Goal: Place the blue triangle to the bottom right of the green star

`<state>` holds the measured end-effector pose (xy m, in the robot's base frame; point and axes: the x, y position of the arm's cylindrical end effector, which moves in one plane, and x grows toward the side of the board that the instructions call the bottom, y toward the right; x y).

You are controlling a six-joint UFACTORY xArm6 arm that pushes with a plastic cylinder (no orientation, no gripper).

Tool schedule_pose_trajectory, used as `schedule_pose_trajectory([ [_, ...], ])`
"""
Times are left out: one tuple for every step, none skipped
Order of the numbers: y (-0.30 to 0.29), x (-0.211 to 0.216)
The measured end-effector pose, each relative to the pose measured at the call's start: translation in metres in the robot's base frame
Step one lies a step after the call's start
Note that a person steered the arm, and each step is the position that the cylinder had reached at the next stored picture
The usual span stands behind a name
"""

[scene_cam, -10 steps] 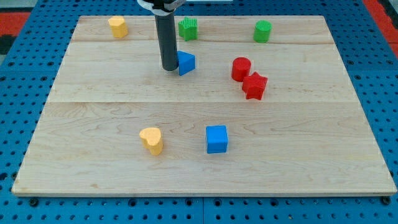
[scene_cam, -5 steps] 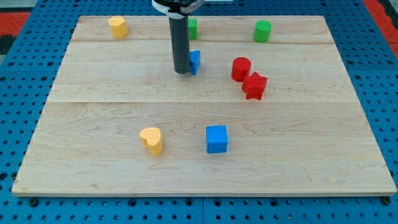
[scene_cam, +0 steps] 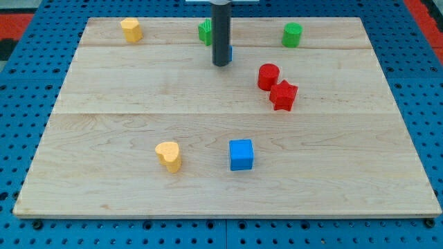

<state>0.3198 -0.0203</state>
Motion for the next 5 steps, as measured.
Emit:
schedule_pose_trajectory([
  [-0.044, 0.000],
  [-0.041, 0.000],
  [-0.033, -0.001],
  [-0.006, -0.004],
  [0.012, -0.016],
])
